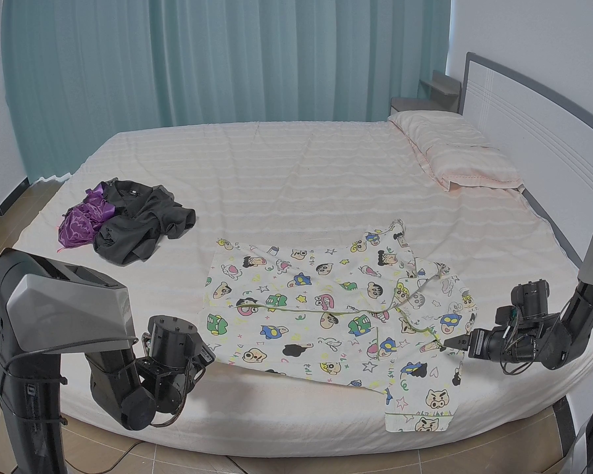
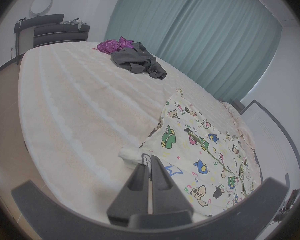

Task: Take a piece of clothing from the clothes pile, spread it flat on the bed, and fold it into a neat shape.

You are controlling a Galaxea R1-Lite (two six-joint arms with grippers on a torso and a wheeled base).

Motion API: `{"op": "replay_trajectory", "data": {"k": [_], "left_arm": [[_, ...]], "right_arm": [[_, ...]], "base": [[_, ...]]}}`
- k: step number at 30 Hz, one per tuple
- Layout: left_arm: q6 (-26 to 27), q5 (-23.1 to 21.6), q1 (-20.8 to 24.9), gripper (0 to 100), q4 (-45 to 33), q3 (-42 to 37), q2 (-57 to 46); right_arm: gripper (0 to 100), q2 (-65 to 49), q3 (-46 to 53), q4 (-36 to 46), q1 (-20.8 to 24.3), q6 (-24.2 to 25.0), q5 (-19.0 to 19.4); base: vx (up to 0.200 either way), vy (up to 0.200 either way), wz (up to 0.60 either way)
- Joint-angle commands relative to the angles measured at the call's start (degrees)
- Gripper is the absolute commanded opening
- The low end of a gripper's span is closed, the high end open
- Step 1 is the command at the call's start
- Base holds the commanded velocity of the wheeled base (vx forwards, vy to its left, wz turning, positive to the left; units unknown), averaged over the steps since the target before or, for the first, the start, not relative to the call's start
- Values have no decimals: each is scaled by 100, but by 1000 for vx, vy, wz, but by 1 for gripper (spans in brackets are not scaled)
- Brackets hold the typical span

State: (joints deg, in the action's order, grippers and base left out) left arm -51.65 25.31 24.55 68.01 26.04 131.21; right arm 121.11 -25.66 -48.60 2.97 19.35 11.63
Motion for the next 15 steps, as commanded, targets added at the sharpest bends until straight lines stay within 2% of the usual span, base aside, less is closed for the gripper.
{"op": "replay_trajectory", "data": {"k": [1, 7, 15], "left_arm": [[-3, 0, -12, 0, 28, -2, -7], [-12, 0, -3, 0, 28, -29, -7], [-12, -8, 15, 0, 28, -38, 1]], "right_arm": [[100, 202, -519, 396, 1, -379, 50], [100, 835, -730, 299, 19, -572, 50], [100, 888, -211, -378, 160, -687, 50]], "base": [[0, 0, 0], [0, 0, 0], [0, 0, 0]]}}
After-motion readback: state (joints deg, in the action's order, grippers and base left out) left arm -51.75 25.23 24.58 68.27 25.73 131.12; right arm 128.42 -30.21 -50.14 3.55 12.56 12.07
